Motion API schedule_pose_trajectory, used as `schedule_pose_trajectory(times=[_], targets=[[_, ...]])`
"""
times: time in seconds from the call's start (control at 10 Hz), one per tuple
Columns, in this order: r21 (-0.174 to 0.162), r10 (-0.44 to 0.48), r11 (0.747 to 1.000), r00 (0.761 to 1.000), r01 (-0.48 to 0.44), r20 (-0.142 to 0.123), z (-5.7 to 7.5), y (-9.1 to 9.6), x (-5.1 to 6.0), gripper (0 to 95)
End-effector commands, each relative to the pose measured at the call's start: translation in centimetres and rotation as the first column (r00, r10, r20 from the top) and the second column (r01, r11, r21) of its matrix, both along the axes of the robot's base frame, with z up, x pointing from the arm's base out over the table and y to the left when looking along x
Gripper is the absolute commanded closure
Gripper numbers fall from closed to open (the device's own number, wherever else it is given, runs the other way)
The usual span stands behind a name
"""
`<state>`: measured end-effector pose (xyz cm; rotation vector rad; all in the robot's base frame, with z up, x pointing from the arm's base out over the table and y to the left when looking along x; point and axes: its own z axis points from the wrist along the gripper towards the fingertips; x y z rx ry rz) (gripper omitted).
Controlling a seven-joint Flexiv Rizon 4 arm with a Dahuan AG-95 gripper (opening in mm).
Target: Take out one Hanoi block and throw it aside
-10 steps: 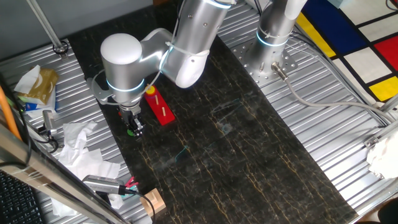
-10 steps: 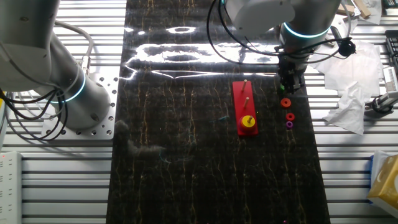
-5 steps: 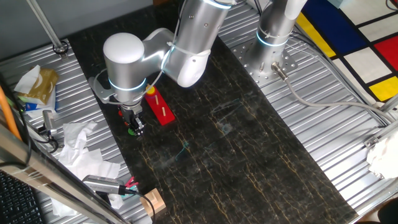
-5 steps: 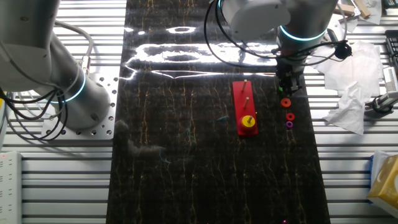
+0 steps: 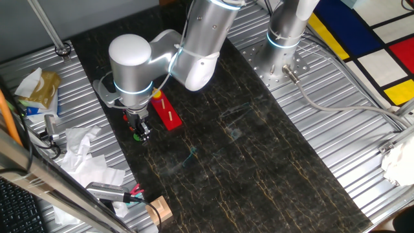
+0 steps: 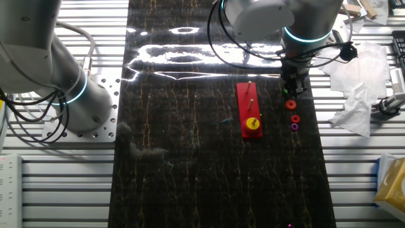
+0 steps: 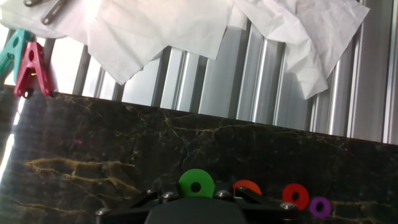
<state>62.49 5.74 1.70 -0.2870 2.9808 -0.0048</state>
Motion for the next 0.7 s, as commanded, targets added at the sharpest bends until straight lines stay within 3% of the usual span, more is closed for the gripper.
schedule_pose_trajectory(times=[0.1,0.3,0.4,0.5,0.6,0.7], targets=[[0.002,-0.003,1.0,1.0,0.003,0.0,0.01,-0.01,0.0,57.0],[0.006,-0.007,1.0,1.0,0.007,0.001,0.01,-0.01,-0.01,57.0],[0.008,-0.007,1.0,1.0,0.007,0.001,0.01,-0.01,-0.01,38.0],[0.007,-0.006,1.0,1.0,0.006,0.002,0.01,-0.01,-0.01,38.0],[0.005,-0.002,1.0,1.0,0.002,0.002,0.01,-0.01,-0.01,57.0],[-0.004,0.002,1.0,1.0,-0.002,0.001,0.01,-0.01,-0.01,57.0]])
